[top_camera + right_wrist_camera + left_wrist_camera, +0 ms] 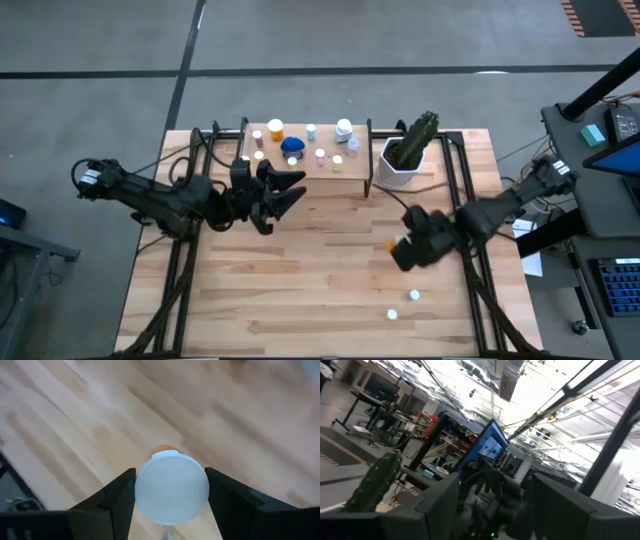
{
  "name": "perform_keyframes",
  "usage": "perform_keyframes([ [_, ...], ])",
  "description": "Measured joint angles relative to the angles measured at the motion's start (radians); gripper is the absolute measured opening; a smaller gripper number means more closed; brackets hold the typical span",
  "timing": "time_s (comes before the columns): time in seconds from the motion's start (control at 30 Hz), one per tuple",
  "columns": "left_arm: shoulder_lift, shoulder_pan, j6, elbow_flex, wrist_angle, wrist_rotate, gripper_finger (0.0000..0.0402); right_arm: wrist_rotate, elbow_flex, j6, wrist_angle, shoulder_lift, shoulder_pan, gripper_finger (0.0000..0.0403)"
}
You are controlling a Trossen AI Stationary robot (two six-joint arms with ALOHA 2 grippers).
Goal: Pick and place medicine bottles onto shelf by color
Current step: Put the orange pill bottle on the shelf
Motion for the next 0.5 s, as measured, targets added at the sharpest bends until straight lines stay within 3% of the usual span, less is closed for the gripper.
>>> perform_keyframes([
  [0.1,-0.002,0.02,0.0,0.0,0.0,0.0,0.0233,-0.006,0.12,-0.203,-0.026,0.035,-0.104,0.0207],
  [0.3,-0.011,0.027,0.046,0.0,0.0,0.0,0.0233,-0.116,0.345,-0.61,-0.136,0.146,-0.337,0.0207],
  [0.5,-0.031,0.028,0.052,0.0,-0.001,0.0,0.0233,-0.157,0.506,-0.942,-0.209,0.273,-0.531,0.0207],
])
